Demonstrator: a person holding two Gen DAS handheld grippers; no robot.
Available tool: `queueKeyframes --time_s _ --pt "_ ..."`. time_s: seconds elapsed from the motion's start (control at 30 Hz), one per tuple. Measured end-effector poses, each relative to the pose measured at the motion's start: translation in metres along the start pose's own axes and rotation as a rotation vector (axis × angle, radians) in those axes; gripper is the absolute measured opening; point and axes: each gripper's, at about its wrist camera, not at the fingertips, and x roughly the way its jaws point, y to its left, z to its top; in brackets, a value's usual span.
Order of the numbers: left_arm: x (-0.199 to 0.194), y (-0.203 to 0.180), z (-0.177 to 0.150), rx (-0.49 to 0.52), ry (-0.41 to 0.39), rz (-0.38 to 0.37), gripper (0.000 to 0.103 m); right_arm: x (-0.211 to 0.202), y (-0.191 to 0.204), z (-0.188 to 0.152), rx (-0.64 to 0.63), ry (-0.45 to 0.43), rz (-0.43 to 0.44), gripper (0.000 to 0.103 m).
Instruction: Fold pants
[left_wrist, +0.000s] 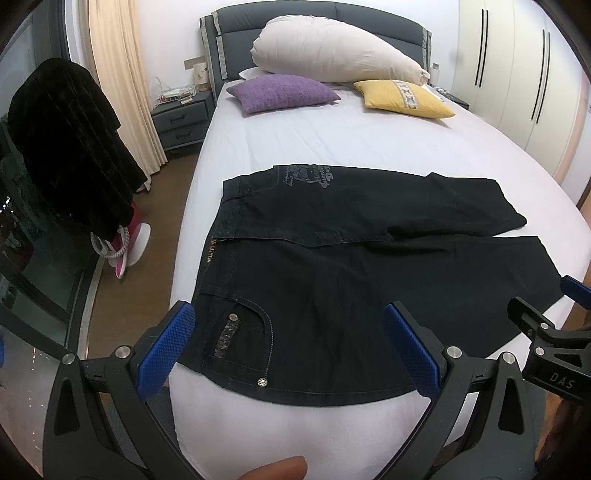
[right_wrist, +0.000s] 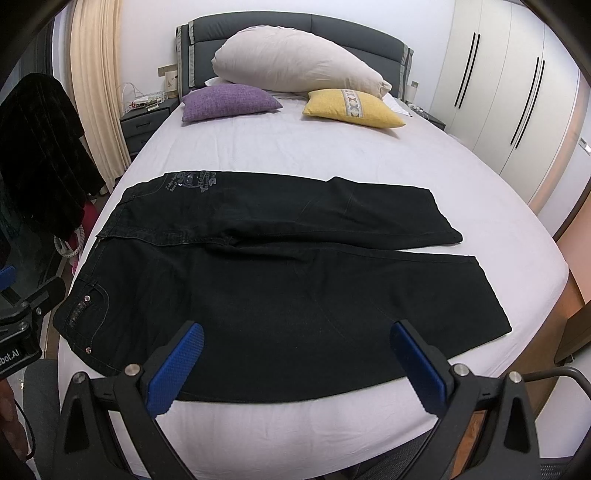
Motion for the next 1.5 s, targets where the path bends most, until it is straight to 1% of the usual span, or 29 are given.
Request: queueKeyframes --time_s 0.1,0.17,0.2,0.3,0.37,0.43,0.47,0.5,0.57,0.63,0.7,0.73,0.8,0.87,0.93,1.0,1.07,1.1,1.13,1.2,1.27,1.3,1.37,1.43,1.5 --pt "0.006 0.002 0.001 -0.002 0.014 -0.011 0.103 -0.003 0.001 -0.003 -0.001 -0.002 0.007 0.103" --pt "0.013 0.007 0.003 -0.014 0.028 -0.048 0.103 -0.002 0.003 -0.007 -0.009 -0.005 0.021 0.103" --pt "0.018 0.009 0.004 -0.025 0.039 -0.084 0.103 0.000 0.004 -0.007 -0.013 -0.006 0.029 0.103" --pt "0.039 0.015 0.009 -0.049 0.079 -0.225 0.103 0.006 -0.002 0.006 -0.031 -0.020 0.082 0.103" --pt "0.054 0.016 0.012 -0.051 0.074 -0.258 0.103 0.018 0.001 0.015 -0.040 -0.025 0.149 0.103" --pt "0.067 0.016 0.017 -0.027 0.084 -0.247 0.103 0.028 -0.001 0.025 -0.052 -0.026 0.237 0.103" --pt "0.078 0.017 0.022 -0.009 0.108 -0.243 0.103 0.033 -0.002 0.030 -0.057 -0.022 0.265 0.103" --pt "0.090 0.019 0.030 0.004 0.133 -0.235 0.103 0.043 -0.004 0.038 -0.064 -0.014 0.315 0.103" --pt "0.116 0.025 0.051 0.019 0.157 -0.192 0.103 0.059 -0.011 0.051 -0.076 0.004 0.396 0.103" --pt "0.145 0.033 0.079 0.054 0.144 -0.162 0.103 0.077 -0.018 0.068 -0.085 0.022 0.450 0.103" --pt "0.173 0.040 0.110 0.116 0.103 -0.173 0.103 0.094 -0.022 0.087 -0.104 0.020 0.502 0.103" --pt "0.189 0.041 0.126 0.152 0.096 -0.187 0.103 0.102 -0.030 0.096 -0.116 0.022 0.514 0.103" --pt "0.224 0.044 0.159 0.231 0.099 -0.221 0.103 0.115 -0.031 0.112 -0.157 0.017 0.530 0.103" --pt "0.260 0.044 0.191 0.293 0.130 -0.270 0.103 0.135 -0.032 0.128 -0.208 0.018 0.543 0.103" --pt "0.292 0.043 0.214 0.330 0.155 -0.291 0.103 0.154 -0.034 0.141 -0.234 0.028 0.556 0.099" --pt "0.325 0.040 0.234 0.358 0.191 -0.286 0.103 0.173 -0.036 0.153 -0.245 0.042 0.583 0.097" --pt "0.347 0.038 0.241 0.374 0.222 -0.307 0.103 0.194 -0.039 0.164 -0.248 0.057 0.599 0.095" --pt "0.363 0.036 0.245 0.396 0.259 -0.337 0.103 0.204 -0.042 0.171 -0.251 0.062 0.611 0.095" --pt "0.374 0.034 0.247 0.415 0.285 -0.350 0.103 0.211 -0.044 0.175 -0.252 0.064 0.621 0.095" --pt "0.397 0.029 0.248 0.472 0.334 -0.346 0.103 0.220 -0.044 0.181 -0.256 0.063 0.637 0.095" --pt "0.414 0.026 0.250 0.507 0.365 -0.363 0.103 0.228 -0.042 0.185 -0.276 0.056 0.661 0.092" --pt "0.423 0.026 0.252 0.513 0.372 -0.373 0.103 0.231 -0.041 0.187 -0.286 0.055 0.663 0.091" --pt "0.435 0.028 0.259 0.493 0.395 -0.404 0.103 0.238 -0.039 0.189 -0.307 0.061 0.673 0.091" --pt "0.447 0.028 0.264 0.472 0.406 -0.440 0.101 0.242 -0.037 0.189 -0.320 0.071 0.680 0.090" --pt "0.457 0.025 0.268 0.481 0.426 -0.456 0.098 0.247 -0.033 0.189 -0.341 0.089 0.693 0.086"
